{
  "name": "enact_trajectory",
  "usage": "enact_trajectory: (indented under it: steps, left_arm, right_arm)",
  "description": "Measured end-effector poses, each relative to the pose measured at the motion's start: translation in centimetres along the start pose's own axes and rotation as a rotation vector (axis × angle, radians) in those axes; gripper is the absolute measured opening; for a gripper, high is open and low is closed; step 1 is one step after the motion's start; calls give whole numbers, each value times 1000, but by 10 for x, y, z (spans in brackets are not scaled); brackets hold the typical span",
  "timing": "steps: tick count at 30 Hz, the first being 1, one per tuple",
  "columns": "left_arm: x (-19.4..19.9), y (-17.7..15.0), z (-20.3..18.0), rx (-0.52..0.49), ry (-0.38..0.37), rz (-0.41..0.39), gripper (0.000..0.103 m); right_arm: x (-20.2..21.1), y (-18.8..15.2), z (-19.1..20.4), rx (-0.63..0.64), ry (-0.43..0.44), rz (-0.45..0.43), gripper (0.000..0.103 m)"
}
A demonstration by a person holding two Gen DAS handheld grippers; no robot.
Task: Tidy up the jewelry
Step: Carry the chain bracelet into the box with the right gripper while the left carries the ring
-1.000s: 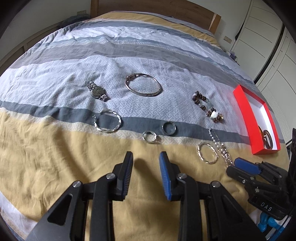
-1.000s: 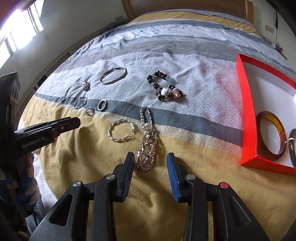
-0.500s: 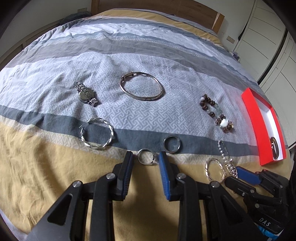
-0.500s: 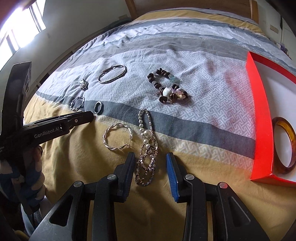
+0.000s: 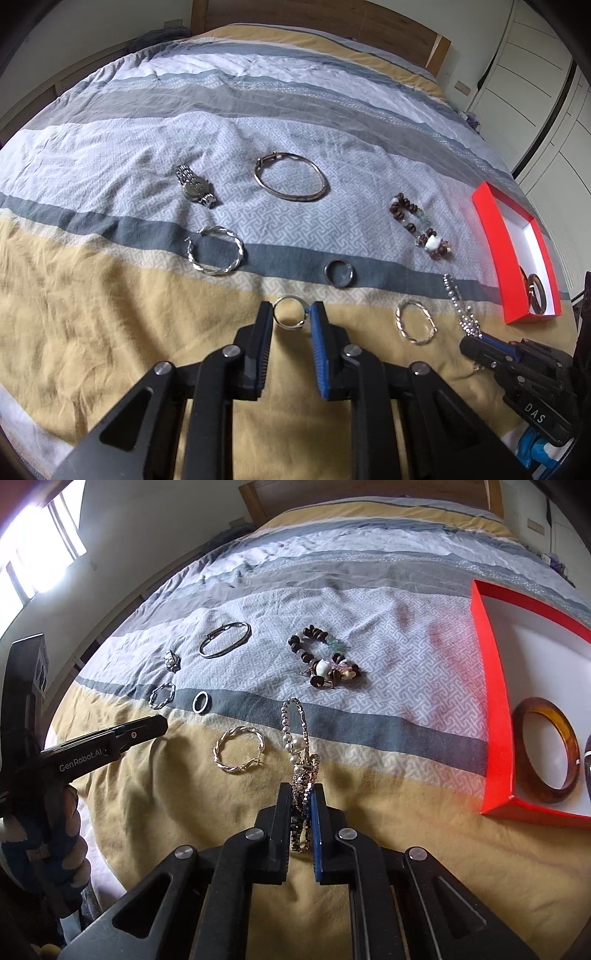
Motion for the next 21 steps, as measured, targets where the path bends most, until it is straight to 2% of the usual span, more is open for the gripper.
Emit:
enact_trajectory:
  steps: [12, 21]
  left_arm:
    - [86, -24, -8, -9, -1, -81, 19]
    - [142, -47, -16, -13, -3, -140, 19]
  right_arm:
    - [92, -14, 18, -6, -13, -111, 10]
    - [154, -41, 29, 1, -30, -181, 9]
Point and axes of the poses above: each gripper's, at about its wrist camera, not at the fingertips, and x roughly against the way its jaws point, z to its left, y to its top, the point moved 2 cm from there along -x, roughly the way its jaws point, and after that the axes turned 5 degrees about -y, right-handed, at the moved point
